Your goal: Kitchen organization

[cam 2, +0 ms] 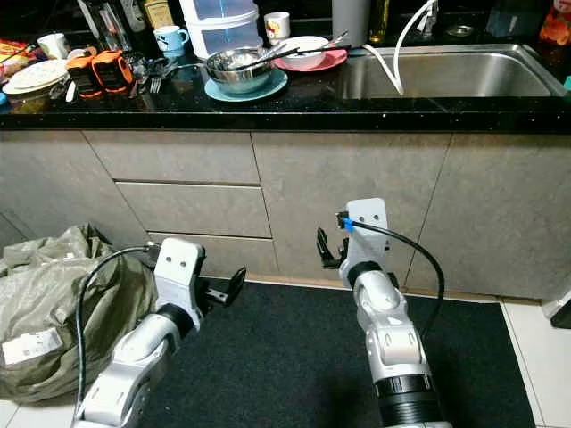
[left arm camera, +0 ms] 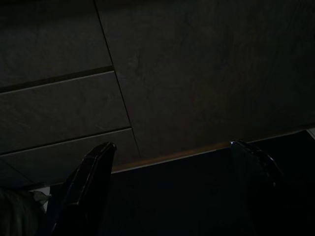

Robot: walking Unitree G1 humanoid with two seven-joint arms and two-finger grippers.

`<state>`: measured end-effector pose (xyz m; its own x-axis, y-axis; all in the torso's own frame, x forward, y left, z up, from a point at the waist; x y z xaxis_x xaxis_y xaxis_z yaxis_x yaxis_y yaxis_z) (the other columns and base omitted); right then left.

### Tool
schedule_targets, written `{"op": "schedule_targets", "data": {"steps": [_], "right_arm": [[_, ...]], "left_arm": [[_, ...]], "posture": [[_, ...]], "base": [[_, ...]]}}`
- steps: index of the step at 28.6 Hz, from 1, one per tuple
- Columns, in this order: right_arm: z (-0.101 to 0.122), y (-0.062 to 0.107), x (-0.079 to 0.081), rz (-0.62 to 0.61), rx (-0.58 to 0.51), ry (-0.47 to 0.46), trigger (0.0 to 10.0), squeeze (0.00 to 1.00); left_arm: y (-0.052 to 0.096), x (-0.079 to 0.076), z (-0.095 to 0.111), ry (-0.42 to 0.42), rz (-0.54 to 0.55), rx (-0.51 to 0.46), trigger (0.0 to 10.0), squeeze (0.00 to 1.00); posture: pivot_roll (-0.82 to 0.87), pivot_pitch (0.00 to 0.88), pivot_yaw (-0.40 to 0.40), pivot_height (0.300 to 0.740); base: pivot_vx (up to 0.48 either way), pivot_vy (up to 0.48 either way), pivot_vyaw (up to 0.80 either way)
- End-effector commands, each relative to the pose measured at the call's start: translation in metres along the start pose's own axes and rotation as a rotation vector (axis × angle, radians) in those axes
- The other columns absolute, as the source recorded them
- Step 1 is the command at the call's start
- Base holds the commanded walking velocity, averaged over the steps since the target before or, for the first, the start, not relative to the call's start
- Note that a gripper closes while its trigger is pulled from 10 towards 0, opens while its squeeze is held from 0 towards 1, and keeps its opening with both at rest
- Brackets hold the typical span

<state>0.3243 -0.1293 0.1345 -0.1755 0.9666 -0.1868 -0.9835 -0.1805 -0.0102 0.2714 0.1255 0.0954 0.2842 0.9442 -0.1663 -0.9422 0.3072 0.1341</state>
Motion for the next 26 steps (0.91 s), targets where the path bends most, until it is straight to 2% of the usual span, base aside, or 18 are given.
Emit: {"op": "schedule_targets", "data": {"steps": [1,26], "right_arm": [[-0.0010,-0.0018,0.0047,0.017,0.010,-0.009,10.0,0.00],[-0.0023,-0.0022,0.0063,0.021,0.016,-0.014,10.0,0.00]], "left_arm": [[0.0006,0.0043,-0.0026,-0.003,0.011,0.013,10.0,0.00],[-0.0006,0.0049,-0.0040,-0.007,0.006,0.017,10.0,0.00]], "posture": [[-0.01,0.005,0.089,0.740],[-0.01,0.000,0.087,0.740]], "base": [[0.000,0.000,0.00],[0.000,0.000,0.00]]}}
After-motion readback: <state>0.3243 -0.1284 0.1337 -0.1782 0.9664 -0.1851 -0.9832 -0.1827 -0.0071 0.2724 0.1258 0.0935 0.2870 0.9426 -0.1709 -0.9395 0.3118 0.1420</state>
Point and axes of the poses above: a point about 5 cm out from each wrist's last joint towards the gripper, its own y axis pointing back from the gripper into the wrist, its own z axis along the axis of the wrist's last joint, x = y × z, the point moved 1 cm from there along -y, pointing out of the wrist towards the gripper, and after that the axes turned 10 degrees about y, right-handed, at the moved point
